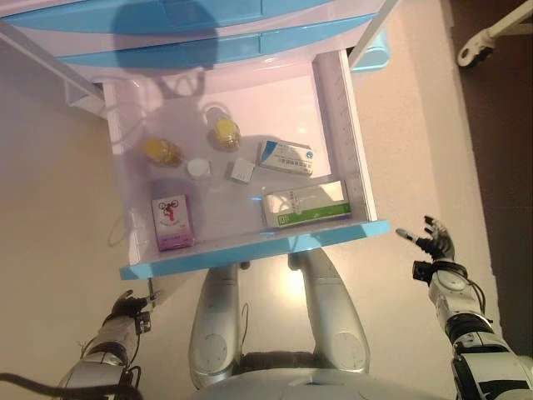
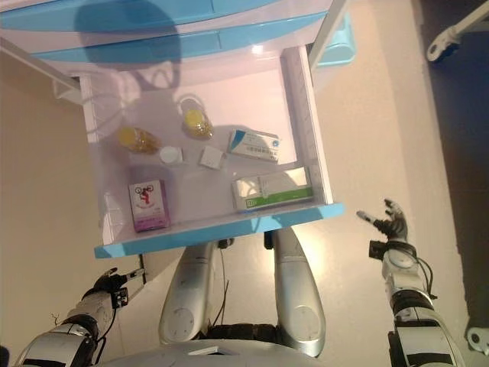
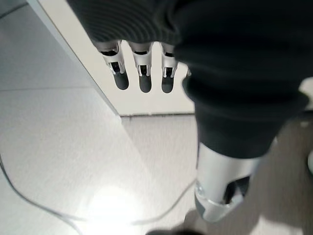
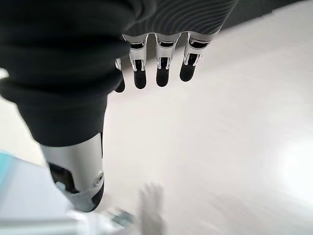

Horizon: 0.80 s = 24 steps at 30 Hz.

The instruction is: Open the drawer and pick up the medicine

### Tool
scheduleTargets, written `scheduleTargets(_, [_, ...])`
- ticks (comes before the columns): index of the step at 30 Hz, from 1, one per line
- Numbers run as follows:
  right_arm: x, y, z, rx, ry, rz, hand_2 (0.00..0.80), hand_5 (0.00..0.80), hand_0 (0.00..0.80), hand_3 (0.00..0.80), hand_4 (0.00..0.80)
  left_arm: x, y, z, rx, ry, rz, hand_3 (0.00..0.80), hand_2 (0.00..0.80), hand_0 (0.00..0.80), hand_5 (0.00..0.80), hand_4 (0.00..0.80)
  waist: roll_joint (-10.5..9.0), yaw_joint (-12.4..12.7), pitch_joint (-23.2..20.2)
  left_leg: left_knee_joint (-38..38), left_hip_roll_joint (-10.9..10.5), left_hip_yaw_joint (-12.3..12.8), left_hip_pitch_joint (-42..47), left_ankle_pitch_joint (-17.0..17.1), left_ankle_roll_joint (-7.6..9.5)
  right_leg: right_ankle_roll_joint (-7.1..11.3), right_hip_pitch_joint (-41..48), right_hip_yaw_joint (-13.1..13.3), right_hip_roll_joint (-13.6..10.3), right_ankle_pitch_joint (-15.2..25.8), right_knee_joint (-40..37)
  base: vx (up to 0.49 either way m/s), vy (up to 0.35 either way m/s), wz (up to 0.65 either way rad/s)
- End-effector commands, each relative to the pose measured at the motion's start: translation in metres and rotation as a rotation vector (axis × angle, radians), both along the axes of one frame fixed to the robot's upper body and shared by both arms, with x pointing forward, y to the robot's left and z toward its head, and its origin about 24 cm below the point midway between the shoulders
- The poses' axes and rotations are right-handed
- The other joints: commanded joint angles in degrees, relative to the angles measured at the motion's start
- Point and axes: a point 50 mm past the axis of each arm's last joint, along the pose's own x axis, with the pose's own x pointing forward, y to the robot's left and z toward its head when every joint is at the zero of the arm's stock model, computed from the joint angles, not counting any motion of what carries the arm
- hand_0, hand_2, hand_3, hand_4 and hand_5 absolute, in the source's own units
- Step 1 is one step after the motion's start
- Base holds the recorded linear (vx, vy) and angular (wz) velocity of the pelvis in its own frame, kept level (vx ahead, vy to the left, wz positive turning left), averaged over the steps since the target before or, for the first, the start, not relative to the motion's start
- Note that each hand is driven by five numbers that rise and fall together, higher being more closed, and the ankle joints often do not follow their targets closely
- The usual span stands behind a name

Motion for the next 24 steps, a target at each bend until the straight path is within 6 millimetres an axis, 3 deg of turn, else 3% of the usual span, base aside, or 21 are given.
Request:
scheduleTargets(1, [-0.003,-0.001,0.028,-0.070,-0.133,0.018,0.000,0.000,0.000,0.000,0.000,-0.062,0.015,-0.015,-0.015,0.199,0.040,0.000,0.000,0.000,0.000,0.000,-3.93,0.01,-3.76,-10.24,-3.85,1.79,3.74,5.52,2.54,2.74,2.73,-0.07,-3.23,7.51,-3.49,-0.002,-0.048,-0.28])
scheduleTargets(8, [-0.005,0.052,0.069,-0.207,-0.329,0.287,0.000,0.000,0.000,0.000,0.000,-0.092,0.004,-0.028,-0.093,0.315,0.041,0.000,0.000,0.000,0.000,0.000,-7.53,-1.70,-5.21,-13.16,-3.40,3.09,7.55,5.25,2.60,4.66,6.18,0.65,-3.96,10.62,-8.57,0.001,-0.044,-0.21])
scheduleTargets(12, [-0.005,0.077,0.094,-0.328,-0.409,0.468,0.000,0.000,0.000,0.000,0.000,-0.100,0.002,-0.031,-0.108,0.342,0.054,0.000,0.000,0.000,0.000,0.000,-8.54,-1.94,-5.90,-15.45,-2.93,3.75,10.12,5.22,2.45,5.19,8.26,1.03,-4.09,10.69,-10.25,0.008,-0.026,-0.15])
scheduleTargets(19, [-0.004,0.112,0.125,-0.551,-0.486,0.703,0.000,0.000,0.000,0.000,0.000,-0.093,0.004,-0.028,-0.098,0.323,0.061,0.000,0.000,0.000,0.000,0.000,-9.16,-0.77,-6.37,-18.61,-2.61,3.53,12.37,5.53,2.42,5.43,10.68,0.87,-4.04,9.48,-11.29,-0.006,-0.039,0.02])
scheduleTargets(20, [-0.004,0.126,0.135,-0.645,-0.517,0.791,0.000,0.000,0.000,0.000,0.000,-0.087,0.006,-0.026,-0.103,0.296,0.068,0.000,0.000,0.000,0.000,0.000,-9.14,0.20,-6.38,-20.16,-2.67,2.92,12.86,5.78,2.41,5.52,11.42,0.50,-3.94,8.60,-11.37,-0.026,-0.052,0.11])
scheduleTargets(24, [0.001,0.140,0.144,-0.713,-0.528,0.852,0.000,0.000,0.000,0.000,0.000,-0.080,0.007,-0.024,-0.103,0.273,0.080,0.000,0.000,0.000,0.000,0.000,-9.28,1.95,-6.24,-22.49,-2.81,1.51,13.58,6.22,2.33,5.50,12.62,-0.43,-3.89,7.47,-11.76,-0.010,-0.069,0.25])
